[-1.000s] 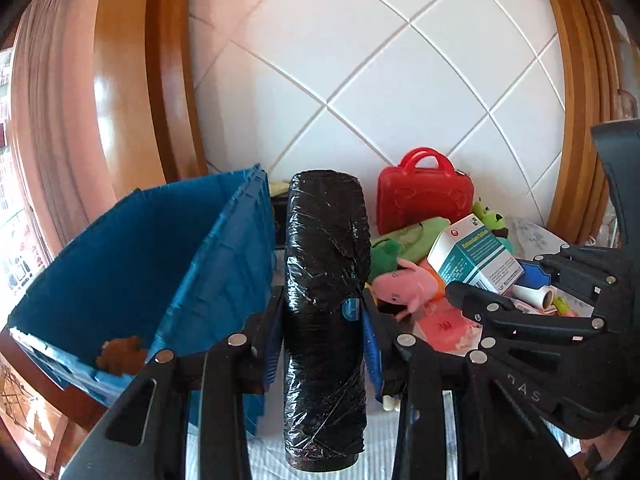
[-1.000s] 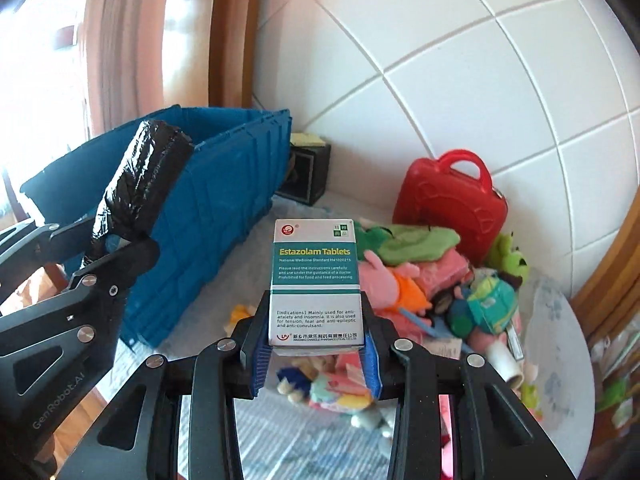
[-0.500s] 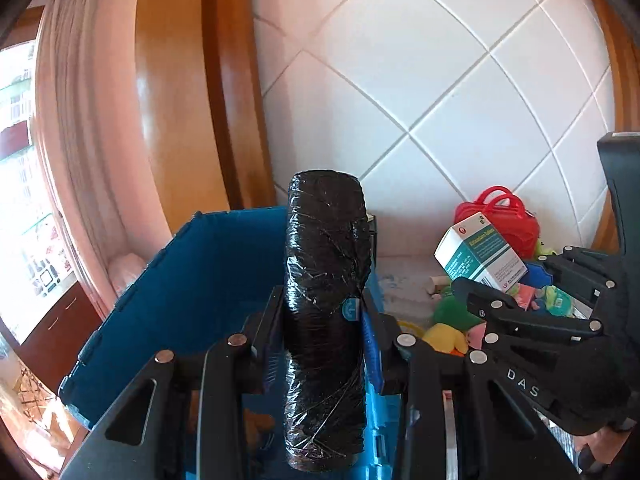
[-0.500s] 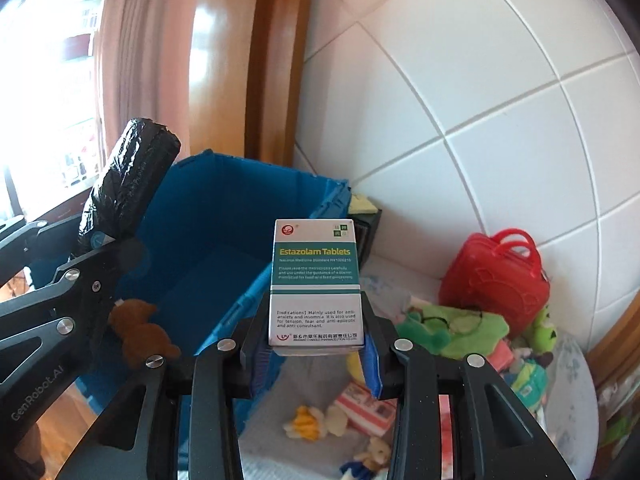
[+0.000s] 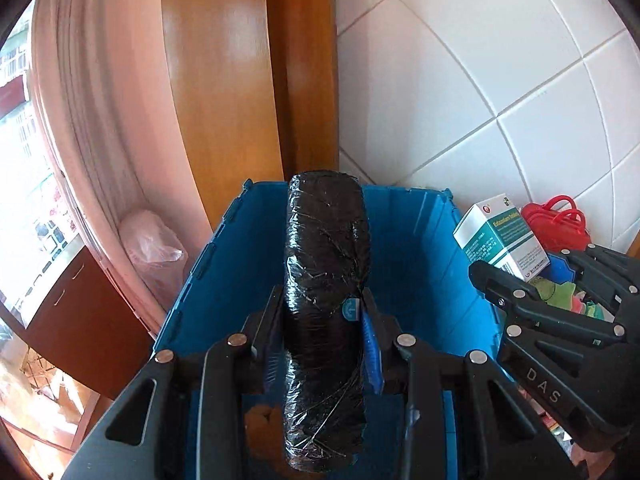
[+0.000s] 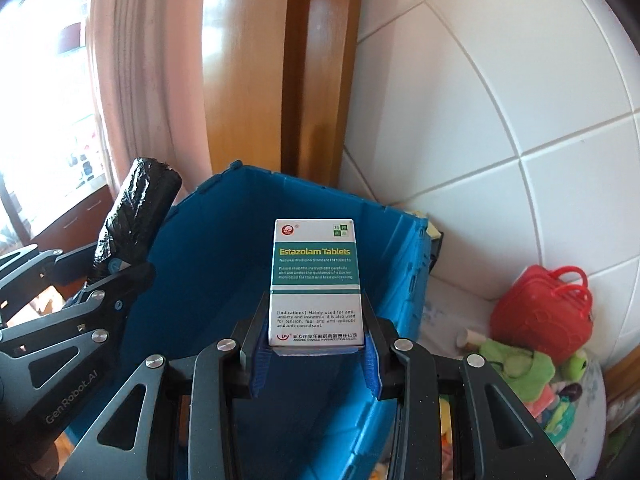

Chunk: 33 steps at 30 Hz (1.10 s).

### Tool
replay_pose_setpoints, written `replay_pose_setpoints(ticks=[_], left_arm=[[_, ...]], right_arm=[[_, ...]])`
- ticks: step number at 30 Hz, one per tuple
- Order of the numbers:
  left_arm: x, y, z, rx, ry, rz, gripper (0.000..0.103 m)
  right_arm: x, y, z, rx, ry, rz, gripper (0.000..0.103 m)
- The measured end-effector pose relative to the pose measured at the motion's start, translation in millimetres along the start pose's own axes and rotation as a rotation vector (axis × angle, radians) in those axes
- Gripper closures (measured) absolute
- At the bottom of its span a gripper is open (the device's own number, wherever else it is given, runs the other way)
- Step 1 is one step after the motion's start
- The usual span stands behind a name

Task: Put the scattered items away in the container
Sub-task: 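Carry the black cylinder and Estazolam box in both grippers over the blue bin, then lower the cylinder into the bin and open the left gripper while the right releases the box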

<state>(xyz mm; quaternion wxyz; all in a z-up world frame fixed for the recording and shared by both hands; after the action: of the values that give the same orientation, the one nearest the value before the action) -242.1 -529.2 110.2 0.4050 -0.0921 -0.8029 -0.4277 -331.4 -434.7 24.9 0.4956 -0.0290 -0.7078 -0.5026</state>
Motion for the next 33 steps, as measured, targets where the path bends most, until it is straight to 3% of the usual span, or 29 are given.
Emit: replay_pose_setpoints(ticks=[4,8,14,16,18,24,28,33], left_arm=[[11.0,-61.9,-8.8,0.000,-0.018,-0.109,0.069],[-10.4,-132.6,-1.5,0.002,-0.062,-0.257,0.069],[-69.9,-230.0,8.0,-0.028,-0.078,-0.559,0.069],[-92.0,-251.5,9.3,0.068,-0.081,-0.616,0.070],[-114.6,-273.9,11.8,0.103,-0.121,-0.680,0.070],[-174.9,-315.7,19.3,0.185,-0.175,-0.814,0.069],[-205.3,-318.8,26.4,0.211,-0.146,-0.882,0.069],[-219.3,-328.1,25.5,0.207,-0.147,-0.924,0.069]], right_arm=[[20.5,-57.2,-6.6,-0.031,-0.073,-0.077,0.066],[12.8,-127.9,7.0,-0.087,-0.151,-0.194,0.066],[-53.0,-226.3,31.3,-0.102,-0.243,-0.433,0.066],[-79.0,-252.6,31.0,-0.108,-0.230,-0.514,0.066],[-105.9,-275.3,29.8,-0.118,-0.214,-0.607,0.066],[-177.8,-316.9,29.1,-0.139,-0.210,-0.827,0.066],[-205.5,-331.2,23.0,-0.129,-0.203,-0.893,0.066],[-227.7,-339.5,16.2,-0.122,-0.175,-0.956,0.066]])
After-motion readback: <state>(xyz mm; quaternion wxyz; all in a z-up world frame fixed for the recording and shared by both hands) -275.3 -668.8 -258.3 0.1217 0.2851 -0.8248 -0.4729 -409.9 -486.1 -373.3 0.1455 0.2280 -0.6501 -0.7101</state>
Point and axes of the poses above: each gripper's, at about its wrist camera, not at the fingertips, and y roughly against the way its jaws point, z to its right, x to its top, the point moved 4 cm from there along -y, roughly the way its jaws point, and after that the axes turned 9 degrees about x, right-handed, at the moved point
